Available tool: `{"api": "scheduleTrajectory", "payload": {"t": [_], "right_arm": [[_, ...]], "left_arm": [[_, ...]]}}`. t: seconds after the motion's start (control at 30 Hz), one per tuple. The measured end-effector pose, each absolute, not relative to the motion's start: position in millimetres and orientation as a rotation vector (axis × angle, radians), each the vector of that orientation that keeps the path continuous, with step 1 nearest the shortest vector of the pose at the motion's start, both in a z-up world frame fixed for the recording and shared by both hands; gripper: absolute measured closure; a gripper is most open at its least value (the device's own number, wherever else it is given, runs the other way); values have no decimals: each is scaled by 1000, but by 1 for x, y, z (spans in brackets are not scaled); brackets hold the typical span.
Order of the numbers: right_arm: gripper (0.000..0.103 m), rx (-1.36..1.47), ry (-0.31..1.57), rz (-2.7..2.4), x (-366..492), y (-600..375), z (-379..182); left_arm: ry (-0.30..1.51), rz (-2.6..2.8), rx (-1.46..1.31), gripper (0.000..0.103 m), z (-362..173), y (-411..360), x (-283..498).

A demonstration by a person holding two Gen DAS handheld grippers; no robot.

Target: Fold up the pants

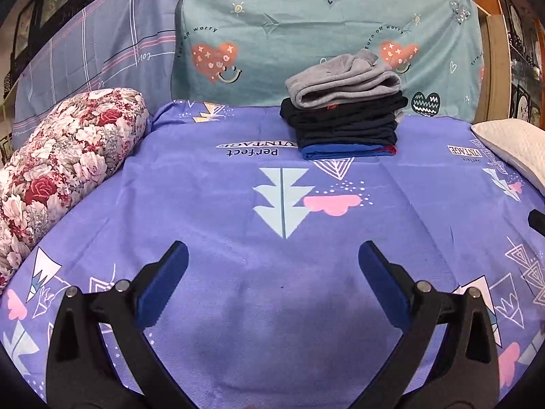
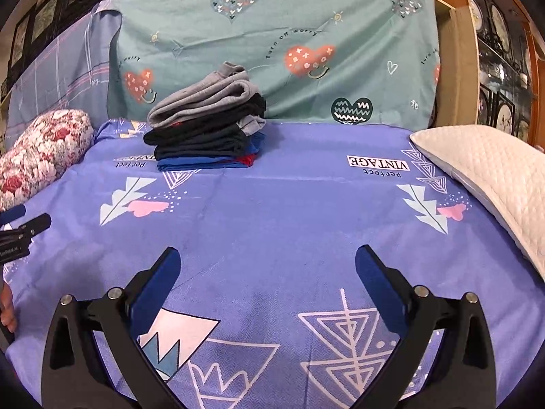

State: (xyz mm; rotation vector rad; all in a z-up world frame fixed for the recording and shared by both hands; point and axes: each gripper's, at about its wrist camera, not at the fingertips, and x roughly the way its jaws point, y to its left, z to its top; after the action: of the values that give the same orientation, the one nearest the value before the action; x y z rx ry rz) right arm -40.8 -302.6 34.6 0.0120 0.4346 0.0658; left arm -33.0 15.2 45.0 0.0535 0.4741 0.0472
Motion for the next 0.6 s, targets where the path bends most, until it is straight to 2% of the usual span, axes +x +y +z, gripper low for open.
{"api": "scheduleTrajectory", "payload": {"t": [0.6], "right_arm": [[1, 73, 490, 41, -31, -317, 28]], "left_arm": [[510, 35, 46, 2, 41, 16, -27]]}}
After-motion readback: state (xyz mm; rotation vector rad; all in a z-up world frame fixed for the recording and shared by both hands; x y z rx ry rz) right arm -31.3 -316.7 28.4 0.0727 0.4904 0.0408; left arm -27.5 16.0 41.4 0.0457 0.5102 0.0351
